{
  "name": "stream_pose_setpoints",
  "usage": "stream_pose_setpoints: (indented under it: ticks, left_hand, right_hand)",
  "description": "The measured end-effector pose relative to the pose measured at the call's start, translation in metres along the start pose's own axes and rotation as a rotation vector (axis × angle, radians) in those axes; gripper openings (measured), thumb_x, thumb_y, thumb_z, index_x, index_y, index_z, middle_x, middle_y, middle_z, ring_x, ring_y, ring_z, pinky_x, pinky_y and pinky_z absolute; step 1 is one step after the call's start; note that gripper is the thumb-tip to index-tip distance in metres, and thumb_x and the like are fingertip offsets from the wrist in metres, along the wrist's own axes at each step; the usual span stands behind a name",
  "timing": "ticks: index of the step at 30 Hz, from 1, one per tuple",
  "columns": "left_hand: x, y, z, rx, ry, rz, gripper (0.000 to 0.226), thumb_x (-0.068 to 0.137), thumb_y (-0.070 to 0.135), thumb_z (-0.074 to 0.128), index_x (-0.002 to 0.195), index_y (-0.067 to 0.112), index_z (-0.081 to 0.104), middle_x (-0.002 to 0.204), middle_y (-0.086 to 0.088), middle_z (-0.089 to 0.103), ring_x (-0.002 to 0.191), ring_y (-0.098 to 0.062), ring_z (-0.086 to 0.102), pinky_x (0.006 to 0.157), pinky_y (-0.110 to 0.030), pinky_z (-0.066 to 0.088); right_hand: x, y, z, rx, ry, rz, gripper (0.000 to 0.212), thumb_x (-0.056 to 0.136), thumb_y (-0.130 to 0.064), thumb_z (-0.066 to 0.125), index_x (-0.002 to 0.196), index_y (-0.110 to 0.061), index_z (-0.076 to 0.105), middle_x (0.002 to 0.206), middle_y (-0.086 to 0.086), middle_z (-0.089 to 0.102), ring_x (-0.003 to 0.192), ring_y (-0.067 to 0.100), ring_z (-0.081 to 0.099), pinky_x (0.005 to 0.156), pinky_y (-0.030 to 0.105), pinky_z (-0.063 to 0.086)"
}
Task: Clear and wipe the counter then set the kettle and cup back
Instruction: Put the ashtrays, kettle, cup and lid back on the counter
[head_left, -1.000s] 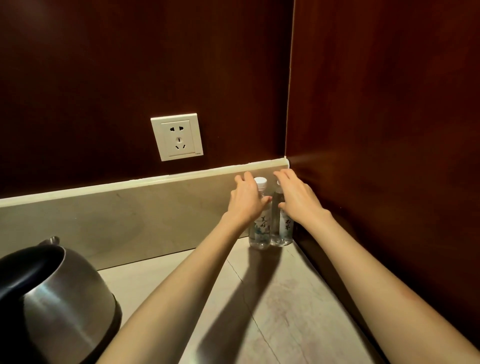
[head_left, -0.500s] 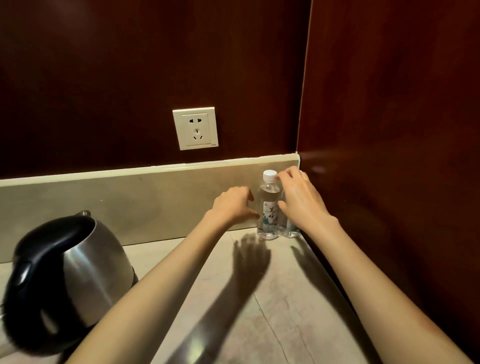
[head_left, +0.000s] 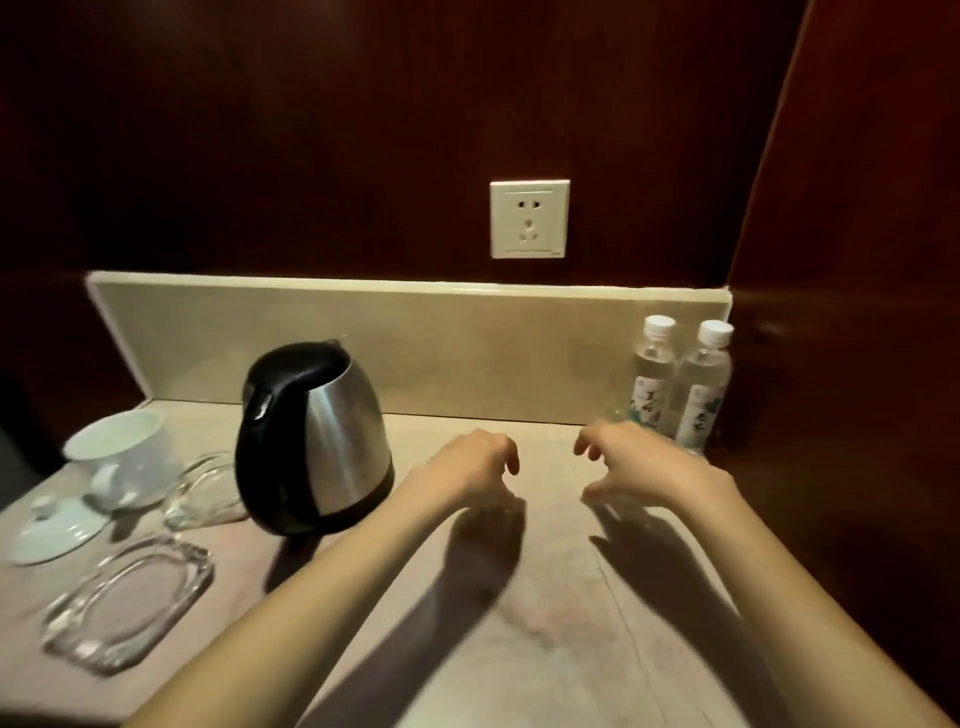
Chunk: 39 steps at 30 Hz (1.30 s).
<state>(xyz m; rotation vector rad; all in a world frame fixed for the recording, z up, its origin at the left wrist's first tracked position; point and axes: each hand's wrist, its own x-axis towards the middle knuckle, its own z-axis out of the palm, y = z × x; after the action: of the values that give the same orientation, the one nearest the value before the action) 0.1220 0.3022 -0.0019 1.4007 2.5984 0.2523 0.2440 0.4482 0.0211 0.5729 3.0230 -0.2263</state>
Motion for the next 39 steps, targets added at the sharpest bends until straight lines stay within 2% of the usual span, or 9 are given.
stream_pose_setpoints:
  ticks: [10,18,20,22,27,29,31,34,39]
  left_hand:
    - [-0.087,-0.059,-0.012,-0.009,-0.027,-0.004,0.041,0.078,0.032,0.072,0.115,0.019,0.061,0.114,0.001,0.064,0.101,-0.019,0.061,0.082,-0.028,0.048]
    - [-0.164,-0.119,-0.029,-0.033,-0.087,0.077,0.04,0.078,0.034,0.073,0.113,0.018,0.061,0.106,0.002,0.064,0.098,-0.017,0.06,0.079,-0.028,0.047]
    - [-0.181,-0.133,-0.037,-0.048,-0.091,0.108,0.038,0.077,0.032,0.075,0.111,0.019,0.062,0.097,0.004,0.064,0.094,-0.016,0.059,0.079,-0.029,0.048]
    - [-0.195,-0.154,-0.046,-0.056,-0.09,0.103,0.036,0.077,0.03,0.075,0.109,0.019,0.063,0.101,0.003,0.066,0.094,-0.016,0.06,0.082,-0.031,0.05]
    - [-0.217,-0.225,-0.065,-0.065,-0.052,-0.021,0.035,0.08,0.029,0.074,0.112,0.019,0.062,0.11,0.003,0.066,0.094,-0.01,0.061,0.081,-0.023,0.05]
    - [-0.226,-0.255,-0.074,-0.048,-0.027,-0.082,0.034,0.08,0.027,0.074,0.111,0.017,0.063,0.109,0.002,0.066,0.092,-0.01,0.06,0.077,-0.018,0.047]
    - [-0.235,-0.285,-0.084,-0.021,0.001,-0.159,0.034,0.079,0.025,0.074,0.11,0.017,0.064,0.107,0.002,0.067,0.093,-0.011,0.061,0.078,-0.021,0.047]
    - [-0.244,-0.331,-0.095,0.019,0.055,-0.28,0.032,0.077,0.027,0.074,0.107,0.02,0.064,0.106,0.003,0.067,0.091,-0.013,0.061,0.082,-0.028,0.05]
    - [-0.241,-0.383,-0.093,0.029,0.108,-0.401,0.041,0.077,0.036,0.075,0.113,0.023,0.06,0.111,0.002,0.061,0.092,-0.016,0.057,0.081,-0.029,0.047]
  right_hand:
    - [-0.008,-0.096,0.016,-0.001,-0.111,-0.174,0.051,0.08,-0.035,0.072,0.126,-0.022,0.053,0.121,-0.002,0.059,0.108,0.017,0.055,0.088,0.029,0.045]
    - [-0.013,-0.205,0.029,-0.009,-0.168,-0.257,0.048,0.08,-0.034,0.071,0.123,-0.024,0.053,0.117,-0.002,0.06,0.101,0.018,0.06,0.087,0.035,0.049]
    - [-0.014,-0.23,0.036,-0.031,-0.196,-0.277,0.045,0.081,-0.033,0.07,0.122,-0.024,0.054,0.115,0.001,0.061,0.102,0.019,0.059,0.086,0.034,0.049]
    - [-0.017,-0.253,0.041,-0.061,-0.239,-0.287,0.042,0.084,-0.032,0.067,0.122,-0.021,0.053,0.114,0.002,0.063,0.103,0.02,0.06,0.085,0.032,0.048]
    - [-0.025,-0.298,0.052,-0.083,-0.276,-0.29,0.032,0.088,-0.032,0.06,0.113,-0.012,0.057,0.113,0.007,0.062,0.097,0.026,0.058,0.082,0.038,0.05]
    - [-0.026,-0.312,0.055,-0.06,-0.277,-0.278,0.037,0.089,-0.032,0.058,0.124,-0.018,0.053,0.119,0.003,0.059,0.102,0.022,0.056,0.084,0.035,0.048]
    - [-0.022,-0.326,0.056,-0.041,-0.282,-0.277,0.043,0.09,-0.032,0.058,0.13,-0.021,0.05,0.123,0.002,0.057,0.109,0.021,0.055,0.087,0.033,0.047]
    - [-0.013,-0.349,0.055,-0.035,-0.279,-0.301,0.044,0.089,-0.033,0.061,0.13,-0.022,0.05,0.124,0.003,0.057,0.11,0.021,0.056,0.081,0.028,0.043]
    - [0.017,-0.378,0.054,-0.059,-0.227,-0.265,0.047,0.085,-0.039,0.066,0.126,-0.018,0.056,0.117,0.005,0.065,0.105,0.024,0.061,0.086,0.032,0.048]
